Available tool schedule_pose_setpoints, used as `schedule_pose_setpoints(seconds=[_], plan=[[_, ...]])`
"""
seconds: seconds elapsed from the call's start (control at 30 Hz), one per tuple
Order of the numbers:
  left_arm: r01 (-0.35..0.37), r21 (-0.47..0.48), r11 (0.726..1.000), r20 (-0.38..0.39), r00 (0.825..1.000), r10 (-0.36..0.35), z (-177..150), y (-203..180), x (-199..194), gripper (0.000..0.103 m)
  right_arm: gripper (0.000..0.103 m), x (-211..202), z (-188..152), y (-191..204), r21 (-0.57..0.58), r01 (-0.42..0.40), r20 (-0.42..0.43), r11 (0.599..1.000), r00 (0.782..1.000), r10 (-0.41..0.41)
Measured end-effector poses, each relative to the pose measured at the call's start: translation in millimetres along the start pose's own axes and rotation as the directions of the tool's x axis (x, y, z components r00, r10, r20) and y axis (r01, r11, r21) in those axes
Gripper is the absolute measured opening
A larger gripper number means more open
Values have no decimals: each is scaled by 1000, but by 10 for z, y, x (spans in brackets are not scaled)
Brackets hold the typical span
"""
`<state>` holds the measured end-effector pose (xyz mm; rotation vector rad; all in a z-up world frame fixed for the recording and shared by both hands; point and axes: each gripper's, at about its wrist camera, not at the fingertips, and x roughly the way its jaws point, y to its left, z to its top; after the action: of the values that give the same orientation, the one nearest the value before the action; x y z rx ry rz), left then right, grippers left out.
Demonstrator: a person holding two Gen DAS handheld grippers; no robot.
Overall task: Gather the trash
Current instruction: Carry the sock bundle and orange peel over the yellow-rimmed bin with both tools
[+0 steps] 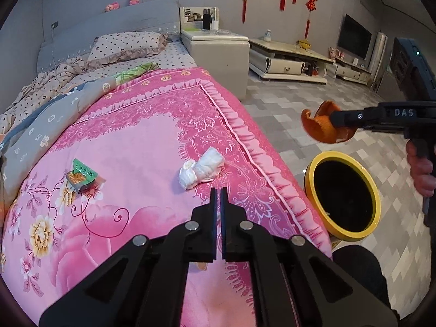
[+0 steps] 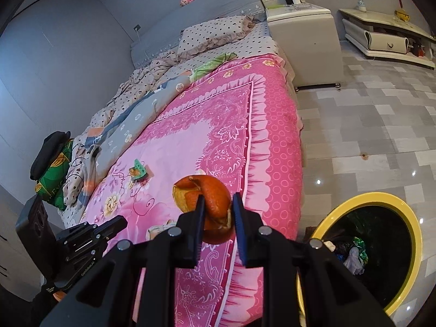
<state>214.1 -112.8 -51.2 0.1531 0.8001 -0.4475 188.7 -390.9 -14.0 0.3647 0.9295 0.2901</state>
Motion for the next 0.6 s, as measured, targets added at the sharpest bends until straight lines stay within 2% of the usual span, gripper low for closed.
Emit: schedule_pose_setpoints(seconds=[0.13, 0.2, 0.23, 0.27, 0.37, 0.53, 0.6], plan=[[-32, 69, 997, -84, 996, 38, -102, 61, 266, 6, 19, -156, -27, -126, 9, 17, 16, 1000, 1000, -17], [-48, 97, 994, -124, 990, 60, -163, 101, 420, 27, 19, -236, -38, -202, 18, 24, 25, 1000, 999, -24], [-59, 110, 992, -132, 989, 74, -191, 113, 486, 47, 19, -272, -44, -240, 20, 30, 29, 999, 999, -31], [-77, 121, 990, -133, 987, 93, -218, 123, 545, 50, 19, -307, -52, -275, 22, 39, 34, 999, 999, -39], [-57, 121, 991, -163, 984, 76, -260, 128, 714, 49, 19, -388, -75, -390, 33, 56, 38, 998, 998, -57], [-81, 191, 978, -205, 971, 121, -372, 7, 990, 48, 19, -479, -97, -570, 65, 78, 46, 995, 996, -81], [-105, 234, 967, -210, 965, 156, -429, -60, 1067, 37, 19, -512, -103, -625, 75, 80, 51, 994, 995, -84]])
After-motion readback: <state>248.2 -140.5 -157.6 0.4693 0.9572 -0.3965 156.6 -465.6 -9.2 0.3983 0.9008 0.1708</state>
